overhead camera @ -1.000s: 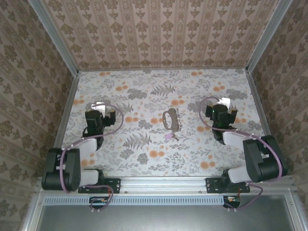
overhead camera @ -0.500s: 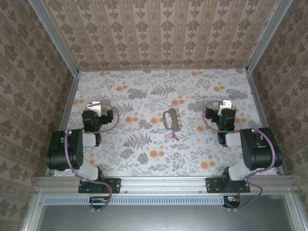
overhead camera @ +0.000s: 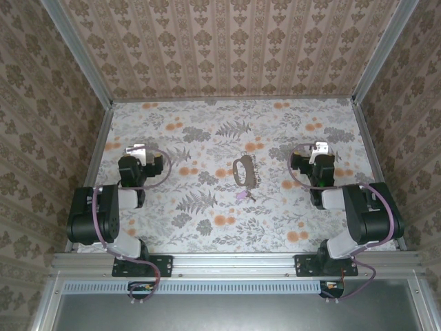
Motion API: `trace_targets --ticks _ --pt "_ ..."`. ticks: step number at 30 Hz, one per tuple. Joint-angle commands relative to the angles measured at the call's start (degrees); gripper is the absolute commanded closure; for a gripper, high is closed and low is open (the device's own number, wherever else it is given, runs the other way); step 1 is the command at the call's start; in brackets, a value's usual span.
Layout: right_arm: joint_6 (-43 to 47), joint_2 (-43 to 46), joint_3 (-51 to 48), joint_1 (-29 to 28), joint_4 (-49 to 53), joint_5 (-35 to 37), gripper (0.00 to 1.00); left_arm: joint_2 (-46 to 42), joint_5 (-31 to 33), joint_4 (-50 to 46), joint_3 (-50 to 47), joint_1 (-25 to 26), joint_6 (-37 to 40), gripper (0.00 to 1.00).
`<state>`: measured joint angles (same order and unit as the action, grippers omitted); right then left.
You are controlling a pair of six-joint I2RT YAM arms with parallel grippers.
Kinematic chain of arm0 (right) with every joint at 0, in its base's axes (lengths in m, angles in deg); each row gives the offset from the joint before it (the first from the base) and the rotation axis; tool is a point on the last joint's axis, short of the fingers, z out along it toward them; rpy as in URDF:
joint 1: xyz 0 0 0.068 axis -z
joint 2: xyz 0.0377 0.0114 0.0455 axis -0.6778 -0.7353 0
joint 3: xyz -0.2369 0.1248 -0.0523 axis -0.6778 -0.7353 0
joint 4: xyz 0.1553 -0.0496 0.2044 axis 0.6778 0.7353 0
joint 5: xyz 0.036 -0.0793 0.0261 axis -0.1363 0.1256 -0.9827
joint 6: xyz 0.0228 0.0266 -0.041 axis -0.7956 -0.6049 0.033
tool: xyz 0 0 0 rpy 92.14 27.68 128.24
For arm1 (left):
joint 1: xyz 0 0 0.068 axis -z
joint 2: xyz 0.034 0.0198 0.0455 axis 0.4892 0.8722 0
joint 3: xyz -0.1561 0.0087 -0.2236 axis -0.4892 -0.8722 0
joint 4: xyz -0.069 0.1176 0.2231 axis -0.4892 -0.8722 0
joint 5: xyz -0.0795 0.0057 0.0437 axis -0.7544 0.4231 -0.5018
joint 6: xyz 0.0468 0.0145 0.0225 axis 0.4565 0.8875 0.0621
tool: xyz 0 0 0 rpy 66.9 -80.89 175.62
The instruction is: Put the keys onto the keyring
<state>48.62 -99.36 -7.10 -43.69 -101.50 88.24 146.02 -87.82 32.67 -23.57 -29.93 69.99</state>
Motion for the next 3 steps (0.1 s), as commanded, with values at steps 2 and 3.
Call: trace_targets --ticks 2,3 --pt "0.4 0.0 0.6 -0.3 -0.8 -1.1 0.0 0.0 0.2 -0.2 0.9 0.6 1.0 0.0" --pt "0.4 0.0 0.5 -0.3 -0.9 -1.1 0.0 0.0 0.6 -0.2 0.9 0.7 1.1 0.0"
